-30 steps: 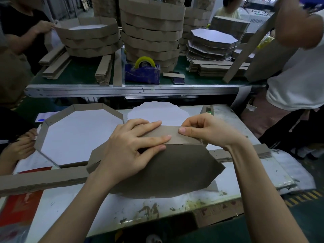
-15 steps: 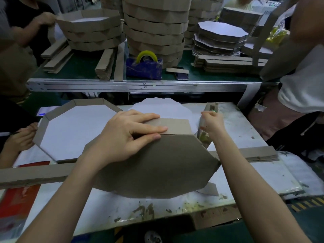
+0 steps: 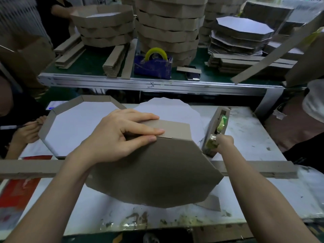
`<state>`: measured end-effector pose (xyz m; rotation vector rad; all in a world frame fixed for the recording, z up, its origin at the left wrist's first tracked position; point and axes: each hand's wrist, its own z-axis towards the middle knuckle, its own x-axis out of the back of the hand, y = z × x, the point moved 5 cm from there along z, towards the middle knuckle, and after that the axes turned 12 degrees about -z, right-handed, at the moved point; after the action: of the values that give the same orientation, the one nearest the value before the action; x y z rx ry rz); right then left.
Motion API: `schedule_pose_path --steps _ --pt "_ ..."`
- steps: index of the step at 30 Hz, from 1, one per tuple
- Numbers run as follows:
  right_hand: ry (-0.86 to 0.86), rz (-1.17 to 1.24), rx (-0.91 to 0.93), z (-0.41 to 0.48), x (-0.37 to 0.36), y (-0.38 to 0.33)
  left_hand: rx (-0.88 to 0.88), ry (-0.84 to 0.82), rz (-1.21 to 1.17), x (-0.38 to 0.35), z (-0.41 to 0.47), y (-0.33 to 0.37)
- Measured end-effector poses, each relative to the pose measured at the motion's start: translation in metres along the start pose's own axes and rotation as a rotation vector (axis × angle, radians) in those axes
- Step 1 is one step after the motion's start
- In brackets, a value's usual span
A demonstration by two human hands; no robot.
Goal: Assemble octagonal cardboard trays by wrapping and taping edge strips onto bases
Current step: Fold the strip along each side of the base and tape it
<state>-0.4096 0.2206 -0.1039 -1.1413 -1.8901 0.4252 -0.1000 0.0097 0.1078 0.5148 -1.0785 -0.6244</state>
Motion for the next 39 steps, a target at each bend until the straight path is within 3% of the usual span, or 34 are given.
schedule_pose_path --steps 6,16,22,30,39 --pt "-0.027 0.147 -0.013 0.002 0.003 -0.005 -0.001 0.020 -0.005 -0.003 0.005 0.001" --pt "0.085 0.752 0.106 -0.027 -0.010 0.032 0.018 0.038 -0.010 -0.004 0.010 -0.002" --pt "0.174 0.409 0.325 -0.041 -0.015 0.047 0.011 0.047 -0.001 -0.003 0.008 -0.003" --pt "0.075 0.313 0.182 -0.030 -0.022 0.069 0.011 0.046 0.004 -0.004 0.008 -0.006" --pt "0.154 0.100 0.200 -0.009 -0.018 0.057 0.011 0.036 0.012 -0.003 0.007 -0.006"
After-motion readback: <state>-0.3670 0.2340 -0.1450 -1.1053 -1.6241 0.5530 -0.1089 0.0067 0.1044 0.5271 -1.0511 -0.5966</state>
